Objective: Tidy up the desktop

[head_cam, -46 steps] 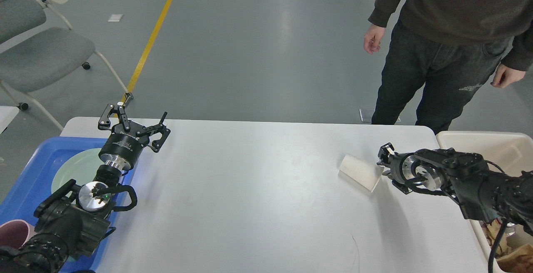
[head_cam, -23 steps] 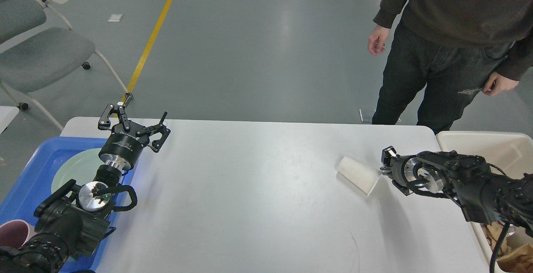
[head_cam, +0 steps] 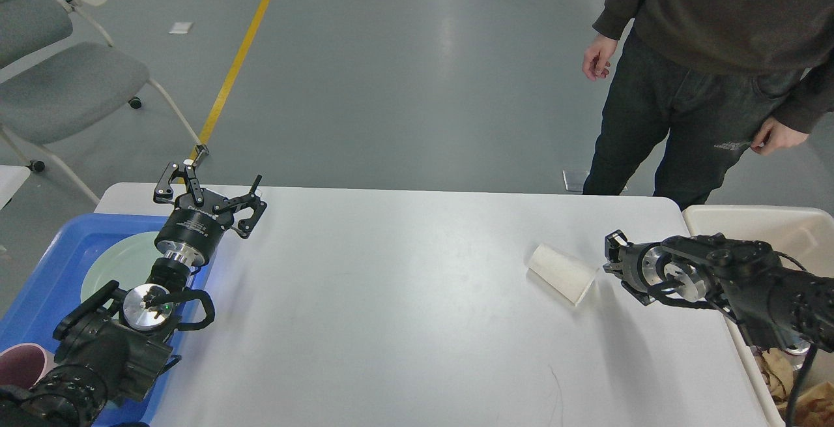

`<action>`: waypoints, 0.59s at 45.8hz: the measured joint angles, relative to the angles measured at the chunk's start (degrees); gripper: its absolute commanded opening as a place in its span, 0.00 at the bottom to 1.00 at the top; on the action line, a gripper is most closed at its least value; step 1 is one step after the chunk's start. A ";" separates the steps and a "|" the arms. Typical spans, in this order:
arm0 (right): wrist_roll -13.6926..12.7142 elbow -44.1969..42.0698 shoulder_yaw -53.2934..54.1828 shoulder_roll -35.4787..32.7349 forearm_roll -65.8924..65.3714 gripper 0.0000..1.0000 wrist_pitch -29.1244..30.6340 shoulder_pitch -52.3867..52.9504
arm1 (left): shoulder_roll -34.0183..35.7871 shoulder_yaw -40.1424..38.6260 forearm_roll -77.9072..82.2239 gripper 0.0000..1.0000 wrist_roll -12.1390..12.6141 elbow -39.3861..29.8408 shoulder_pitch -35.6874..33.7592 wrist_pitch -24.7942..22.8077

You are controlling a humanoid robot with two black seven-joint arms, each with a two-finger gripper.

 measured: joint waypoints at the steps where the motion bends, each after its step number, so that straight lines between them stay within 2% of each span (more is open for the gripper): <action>1: 0.00 0.17 -0.05 -0.36 -0.30 0.00 -0.01 0.28 | 0.00 0.00 0.00 0.96 0.00 0.00 0.00 0.00; 11: -0.01 3.21 -3.95 -5.05 -4.52 0.00 0.46 6.25 | -0.05 0.00 0.00 0.96 0.00 0.00 0.00 0.00; 17: -0.07 13.35 -12.31 -9.01 -5.85 0.01 1.02 15.32 | -0.05 0.00 0.00 0.96 0.00 0.00 0.00 0.00; 23: -0.04 25.40 -23.05 -11.17 -6.11 0.39 2.84 29.18 | -0.03 0.00 0.00 0.96 0.00 0.00 0.00 0.00; 27: -0.02 29.39 -27.20 -11.34 -6.18 0.80 7.69 36.65 | 0.00 0.00 0.00 0.96 0.00 0.00 0.00 0.00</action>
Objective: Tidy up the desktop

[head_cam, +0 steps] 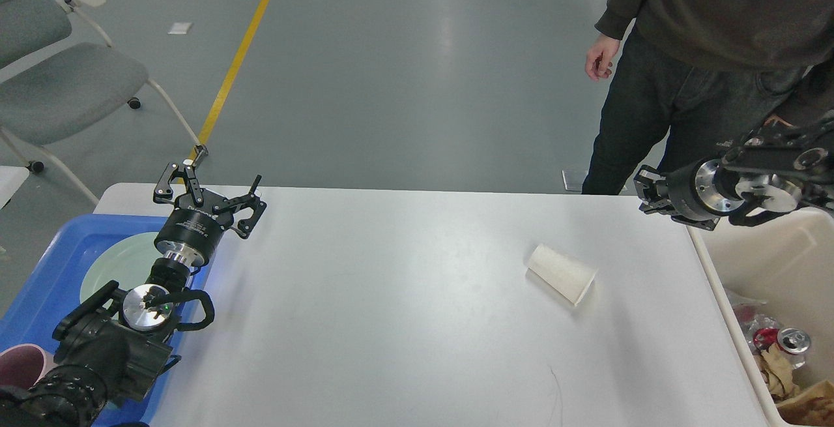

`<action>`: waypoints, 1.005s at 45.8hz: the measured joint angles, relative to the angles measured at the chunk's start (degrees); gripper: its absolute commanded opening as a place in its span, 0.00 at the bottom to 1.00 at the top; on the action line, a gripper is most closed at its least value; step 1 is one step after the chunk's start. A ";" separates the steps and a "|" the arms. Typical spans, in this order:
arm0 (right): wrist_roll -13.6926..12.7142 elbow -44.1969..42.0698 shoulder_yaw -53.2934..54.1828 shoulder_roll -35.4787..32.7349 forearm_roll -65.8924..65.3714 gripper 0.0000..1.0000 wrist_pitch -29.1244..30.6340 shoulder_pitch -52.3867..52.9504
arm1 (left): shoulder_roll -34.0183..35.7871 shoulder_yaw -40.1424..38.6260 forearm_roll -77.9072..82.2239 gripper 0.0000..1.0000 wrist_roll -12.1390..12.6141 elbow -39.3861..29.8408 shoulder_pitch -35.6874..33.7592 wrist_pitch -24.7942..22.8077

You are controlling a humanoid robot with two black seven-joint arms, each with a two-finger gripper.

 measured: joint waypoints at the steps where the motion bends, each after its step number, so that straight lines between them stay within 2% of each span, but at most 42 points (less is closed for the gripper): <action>1: 0.01 0.55 -0.68 0.00 0.00 0.92 1.48 1.64 | 0.00 0.00 0.00 0.96 0.00 0.00 0.00 0.00; 2: 0.00 0.99 -1.29 0.03 0.00 0.99 2.93 3.25 | 0.00 0.00 0.00 0.96 0.00 0.00 0.00 0.00; 3: -0.03 1.46 -2.02 0.12 0.02 1.00 4.58 5.19 | 0.00 0.00 0.00 0.96 0.00 0.00 0.00 0.00; 8: -0.14 3.56 -4.08 1.07 0.42 1.00 8.68 12.42 | 0.00 0.00 0.00 0.96 0.00 0.00 0.00 0.00; 21: -0.15 7.88 -9.57 7.36 0.56 1.00 13.02 27.05 | 0.00 0.00 0.00 0.96 0.00 0.00 0.01 0.00; 36: 0.02 8.64 -11.76 17.11 -1.23 1.00 17.22 31.84 | 0.00 0.00 0.00 0.96 0.00 0.00 0.01 0.00; 41: 0.03 8.36 -11.55 20.52 -5.67 1.00 16.41 29.75 | 0.00 0.00 0.00 0.96 0.00 0.00 0.01 0.00; 46: -0.02 8.10 -11.42 22.78 -11.48 1.00 13.01 24.48 | 0.00 0.00 0.00 0.96 0.00 0.00 0.01 0.00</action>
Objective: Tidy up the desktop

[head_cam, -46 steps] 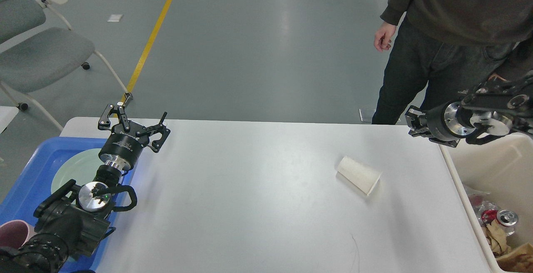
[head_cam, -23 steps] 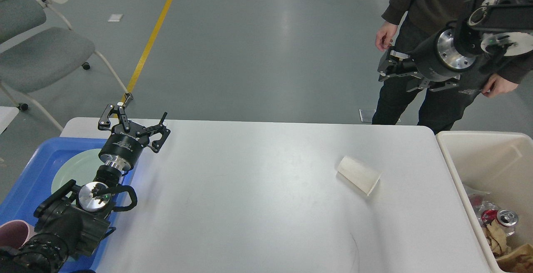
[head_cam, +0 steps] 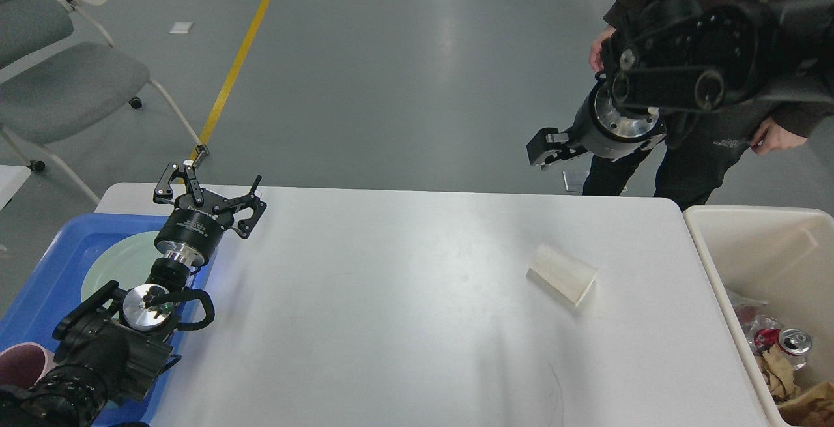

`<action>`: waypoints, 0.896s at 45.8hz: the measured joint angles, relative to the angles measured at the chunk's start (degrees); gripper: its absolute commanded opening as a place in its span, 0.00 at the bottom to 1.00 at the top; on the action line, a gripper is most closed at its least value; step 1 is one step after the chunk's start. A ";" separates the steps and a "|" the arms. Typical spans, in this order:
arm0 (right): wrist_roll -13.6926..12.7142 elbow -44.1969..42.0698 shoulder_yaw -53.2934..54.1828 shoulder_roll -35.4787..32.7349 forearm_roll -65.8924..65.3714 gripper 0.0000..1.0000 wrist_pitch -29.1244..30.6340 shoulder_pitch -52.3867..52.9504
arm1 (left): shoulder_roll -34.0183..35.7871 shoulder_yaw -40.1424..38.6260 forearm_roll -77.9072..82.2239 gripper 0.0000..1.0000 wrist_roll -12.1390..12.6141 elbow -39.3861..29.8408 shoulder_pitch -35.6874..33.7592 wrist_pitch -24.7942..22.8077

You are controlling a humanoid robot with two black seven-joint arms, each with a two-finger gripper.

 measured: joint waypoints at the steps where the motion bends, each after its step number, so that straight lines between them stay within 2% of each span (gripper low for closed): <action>1: -0.01 -0.03 -0.01 0.35 -1.17 1.00 -0.74 -1.04 | 0.00 0.00 0.00 0.96 0.00 0.00 0.00 0.00; 16: -0.13 0.11 -0.56 3.19 -23.17 1.00 -5.53 -15.52 | 0.00 0.01 0.00 0.96 0.00 0.00 0.00 0.00; 28: -0.14 -0.47 -5.75 6.84 -34.31 1.00 -15.88 -24.22 | -0.01 0.01 0.00 0.96 0.00 0.00 0.00 0.00; 35: -0.14 -4.60 -10.78 10.47 -36.18 1.00 -21.31 -29.77 | -0.01 0.01 0.00 0.96 0.00 0.00 -0.01 0.00; 41: -0.14 -7.51 -12.99 12.87 -36.36 1.00 -22.66 -33.42 | -0.02 0.01 0.00 0.96 0.00 0.00 -0.01 0.00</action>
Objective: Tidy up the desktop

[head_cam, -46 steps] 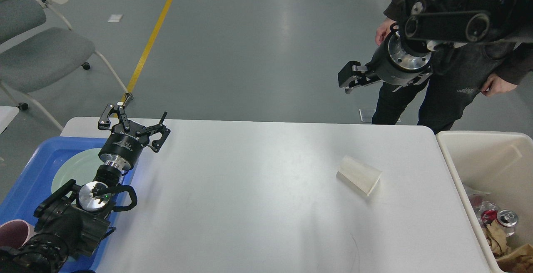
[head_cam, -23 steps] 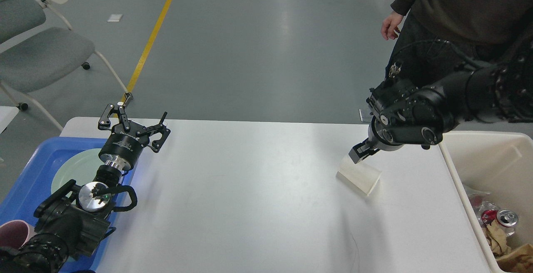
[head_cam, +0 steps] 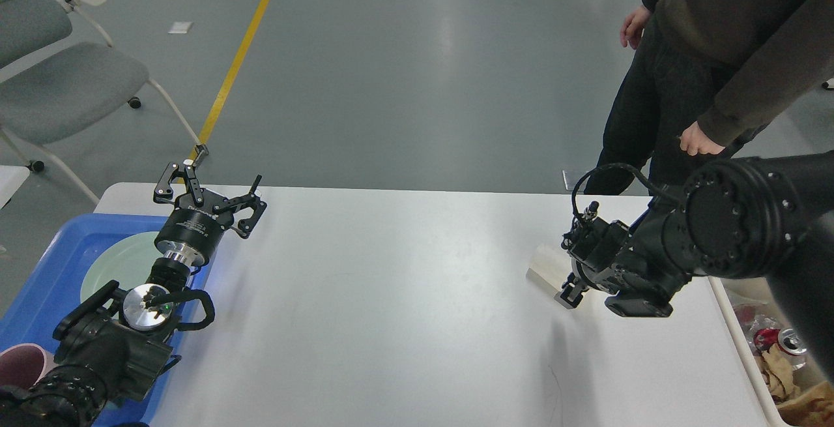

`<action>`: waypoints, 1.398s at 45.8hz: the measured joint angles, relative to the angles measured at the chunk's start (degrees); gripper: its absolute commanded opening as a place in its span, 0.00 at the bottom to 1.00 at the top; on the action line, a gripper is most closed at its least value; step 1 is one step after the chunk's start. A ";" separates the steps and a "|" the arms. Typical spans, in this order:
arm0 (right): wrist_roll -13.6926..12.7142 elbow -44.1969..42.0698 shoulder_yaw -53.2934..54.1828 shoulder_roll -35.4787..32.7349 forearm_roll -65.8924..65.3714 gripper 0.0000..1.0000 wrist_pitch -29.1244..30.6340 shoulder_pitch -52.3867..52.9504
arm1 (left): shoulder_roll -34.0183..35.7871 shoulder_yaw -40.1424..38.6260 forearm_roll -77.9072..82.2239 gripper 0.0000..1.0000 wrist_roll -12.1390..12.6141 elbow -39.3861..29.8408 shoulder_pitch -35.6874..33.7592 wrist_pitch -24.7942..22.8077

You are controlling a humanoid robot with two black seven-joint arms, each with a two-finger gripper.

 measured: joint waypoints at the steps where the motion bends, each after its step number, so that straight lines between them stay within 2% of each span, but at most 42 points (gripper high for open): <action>1: 0.00 -0.16 -0.10 0.18 0.00 1.00 -0.09 -0.31 | 0.00 0.00 0.00 0.96 0.00 0.00 0.00 0.00; 12: 0.00 -3.25 -0.40 1.88 0.06 1.00 -2.28 -4.08 | -0.04 -0.01 0.00 0.96 0.00 0.00 0.00 0.00; 31: 0.00 -10.87 -0.59 3.09 0.25 1.00 -2.41 -9.76 | 0.02 -0.01 0.00 0.96 0.00 0.00 -0.01 0.00; 49: -0.09 -12.70 -0.93 2.84 2.14 1.00 -2.22 -10.55 | -0.04 -0.01 0.00 0.96 0.00 0.00 -0.01 0.00; 54: -0.09 -13.34 -1.14 2.91 4.38 0.97 -2.20 -11.22 | -0.03 -0.01 0.00 0.96 0.00 0.00 -0.01 0.00; 57: -0.05 -13.52 -1.38 2.94 4.81 0.85 -2.20 -11.46 | -0.01 -0.01 0.00 0.96 0.00 0.00 -0.01 0.00; 64: -0.01 -13.55 -1.74 3.10 4.94 0.37 -2.20 -12.01 | 0.02 -0.01 0.00 0.96 0.00 0.00 -0.01 0.00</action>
